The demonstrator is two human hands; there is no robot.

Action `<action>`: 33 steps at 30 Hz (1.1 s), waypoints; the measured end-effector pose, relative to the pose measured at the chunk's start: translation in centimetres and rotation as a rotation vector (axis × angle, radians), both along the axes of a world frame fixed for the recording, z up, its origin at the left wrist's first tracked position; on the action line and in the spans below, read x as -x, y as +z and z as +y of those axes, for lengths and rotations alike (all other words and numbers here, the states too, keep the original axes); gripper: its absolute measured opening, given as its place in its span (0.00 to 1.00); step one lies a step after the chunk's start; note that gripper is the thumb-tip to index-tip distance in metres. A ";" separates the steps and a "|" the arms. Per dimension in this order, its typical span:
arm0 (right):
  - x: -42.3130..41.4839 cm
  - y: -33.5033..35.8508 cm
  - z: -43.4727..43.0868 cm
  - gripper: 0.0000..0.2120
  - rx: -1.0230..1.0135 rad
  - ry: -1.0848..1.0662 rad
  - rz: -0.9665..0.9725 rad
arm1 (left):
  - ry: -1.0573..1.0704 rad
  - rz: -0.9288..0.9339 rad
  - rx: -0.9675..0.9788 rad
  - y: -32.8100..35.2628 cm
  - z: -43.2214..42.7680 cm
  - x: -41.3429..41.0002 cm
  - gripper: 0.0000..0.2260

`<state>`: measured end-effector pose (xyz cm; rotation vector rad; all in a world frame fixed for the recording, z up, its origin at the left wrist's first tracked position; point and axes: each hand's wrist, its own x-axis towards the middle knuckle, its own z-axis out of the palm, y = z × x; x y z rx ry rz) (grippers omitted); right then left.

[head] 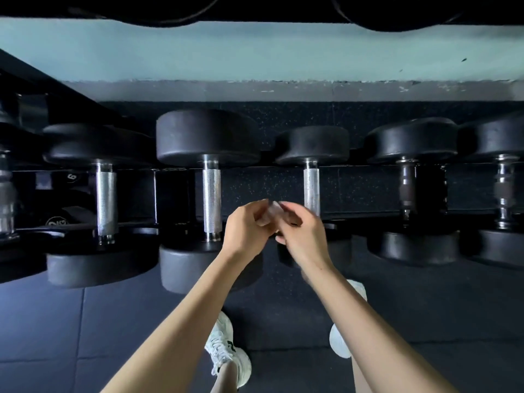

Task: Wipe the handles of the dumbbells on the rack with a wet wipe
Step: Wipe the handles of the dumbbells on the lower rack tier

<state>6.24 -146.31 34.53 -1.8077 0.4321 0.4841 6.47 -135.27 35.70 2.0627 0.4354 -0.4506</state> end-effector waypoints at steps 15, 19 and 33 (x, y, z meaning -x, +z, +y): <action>-4.8 -2.4 13.5 0.15 0.285 0.085 -0.088 | 0.433 -0.092 -0.151 3.6 15.3 -1.2 0.10; -4.9 -1.9 14.7 0.21 0.375 -0.184 -0.057 | 0.412 -0.195 -0.214 4.5 16.2 -3.9 0.09; -4.7 -3.0 15.7 0.15 0.451 -0.192 -0.258 | 0.323 0.000 -0.081 2.3 15.3 -9.7 0.25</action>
